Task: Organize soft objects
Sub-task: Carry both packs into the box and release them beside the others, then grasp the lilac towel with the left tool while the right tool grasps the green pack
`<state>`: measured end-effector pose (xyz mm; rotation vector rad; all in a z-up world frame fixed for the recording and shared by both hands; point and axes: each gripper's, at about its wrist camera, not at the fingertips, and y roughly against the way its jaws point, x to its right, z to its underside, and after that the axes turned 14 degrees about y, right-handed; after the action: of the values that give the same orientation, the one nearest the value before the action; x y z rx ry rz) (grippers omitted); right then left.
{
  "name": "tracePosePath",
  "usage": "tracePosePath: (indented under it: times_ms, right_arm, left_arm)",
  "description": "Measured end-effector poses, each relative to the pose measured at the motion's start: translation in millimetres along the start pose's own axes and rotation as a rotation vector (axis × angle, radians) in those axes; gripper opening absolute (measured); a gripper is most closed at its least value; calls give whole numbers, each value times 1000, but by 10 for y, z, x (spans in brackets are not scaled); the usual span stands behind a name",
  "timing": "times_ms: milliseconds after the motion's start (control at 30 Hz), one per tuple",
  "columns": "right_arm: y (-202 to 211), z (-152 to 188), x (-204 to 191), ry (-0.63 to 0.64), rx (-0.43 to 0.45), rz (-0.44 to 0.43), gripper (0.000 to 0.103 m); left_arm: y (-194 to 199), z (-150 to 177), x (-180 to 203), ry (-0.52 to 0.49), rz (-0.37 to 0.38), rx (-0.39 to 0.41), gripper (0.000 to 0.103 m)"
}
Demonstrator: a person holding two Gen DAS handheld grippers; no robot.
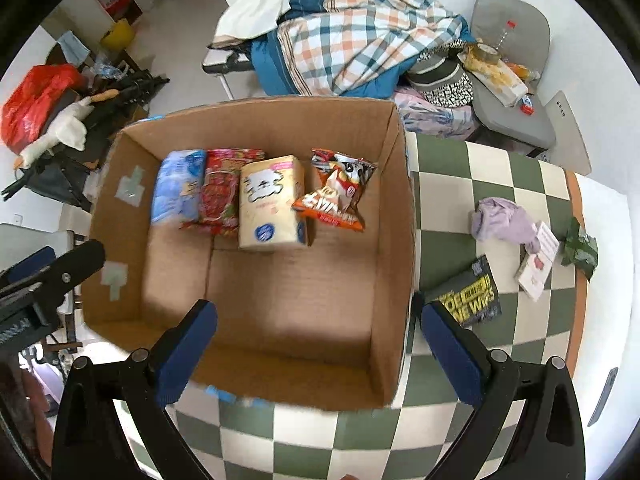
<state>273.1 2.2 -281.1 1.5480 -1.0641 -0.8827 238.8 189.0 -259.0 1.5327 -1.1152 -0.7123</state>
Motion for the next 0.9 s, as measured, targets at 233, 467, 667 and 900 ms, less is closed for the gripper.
tracePosePath:
  times_ms: [233, 467, 667, 900]
  right_arm:
    - [542, 405, -107, 24, 80, 7, 103]
    - [933, 788, -268, 66, 143, 16, 103]
    - [1069, 996, -199, 30, 162, -66, 103]
    - [1254, 1143, 518, -92, 199, -76, 103]
  left_arm:
    - [523, 393, -82, -22, 16, 64, 100]
    - [902, 682, -37, -62, 26, 109, 100]
    - [1079, 755, 111, -58, 39, 125, 100]
    - [1205, 728, 1062, -266, 29, 171, 100]
